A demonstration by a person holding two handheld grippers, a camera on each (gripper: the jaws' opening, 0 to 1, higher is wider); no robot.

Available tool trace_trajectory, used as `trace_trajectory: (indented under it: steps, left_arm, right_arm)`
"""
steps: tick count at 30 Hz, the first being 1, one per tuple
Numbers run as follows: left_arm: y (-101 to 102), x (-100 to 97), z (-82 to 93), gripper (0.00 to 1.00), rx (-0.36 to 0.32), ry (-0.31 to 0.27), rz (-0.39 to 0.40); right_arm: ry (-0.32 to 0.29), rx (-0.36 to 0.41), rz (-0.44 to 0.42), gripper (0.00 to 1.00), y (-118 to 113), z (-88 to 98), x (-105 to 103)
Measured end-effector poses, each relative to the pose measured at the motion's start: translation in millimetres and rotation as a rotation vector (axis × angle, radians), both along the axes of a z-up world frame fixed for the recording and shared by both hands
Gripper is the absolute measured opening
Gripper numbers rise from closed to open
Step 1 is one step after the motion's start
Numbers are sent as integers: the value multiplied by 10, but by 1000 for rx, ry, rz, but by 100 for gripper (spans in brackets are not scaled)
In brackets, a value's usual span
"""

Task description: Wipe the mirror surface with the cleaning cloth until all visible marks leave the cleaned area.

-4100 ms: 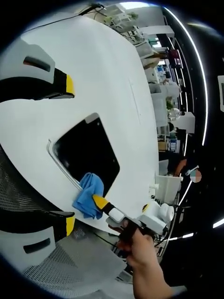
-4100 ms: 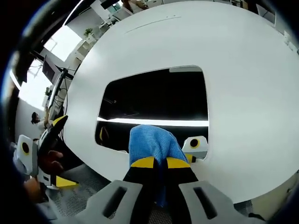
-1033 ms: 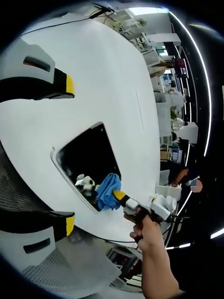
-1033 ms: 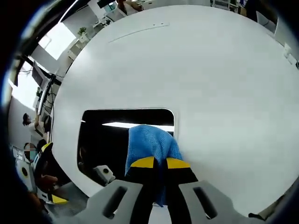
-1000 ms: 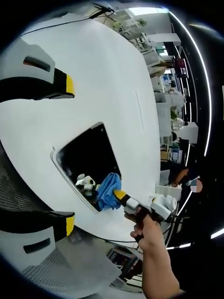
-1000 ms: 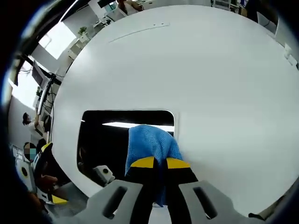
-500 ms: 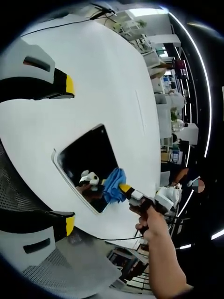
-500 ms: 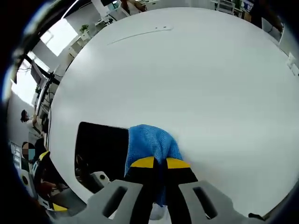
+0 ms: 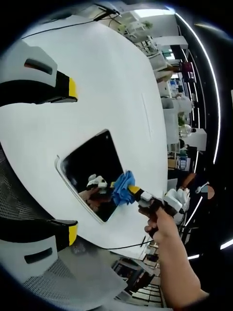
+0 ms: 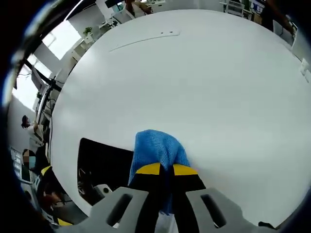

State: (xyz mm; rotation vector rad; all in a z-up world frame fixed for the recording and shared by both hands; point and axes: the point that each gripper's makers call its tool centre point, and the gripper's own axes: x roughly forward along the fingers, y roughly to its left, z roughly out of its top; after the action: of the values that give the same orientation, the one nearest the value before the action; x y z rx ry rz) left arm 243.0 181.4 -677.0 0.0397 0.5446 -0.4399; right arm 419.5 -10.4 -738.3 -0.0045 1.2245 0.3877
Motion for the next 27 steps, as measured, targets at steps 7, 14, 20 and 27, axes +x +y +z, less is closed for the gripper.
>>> trace_trajectory:
  steps: [7,14,20,27]
  left_arm:
    - [3,7,5,99,-1,-3,2]
    - [9,9,6,99,-6,-3,7]
    - [15,20,35,99,4,-18,7]
    - [9,23,23,99,4,-15,3]
  right_arm:
    - [2,6,-1,1,-9,6,-13]
    - [4,14,-6,1,-2,56,-79]
    - [-22,41,15,1,-13,144,-108]
    - [-32,69,3,1,-213,248,-91]
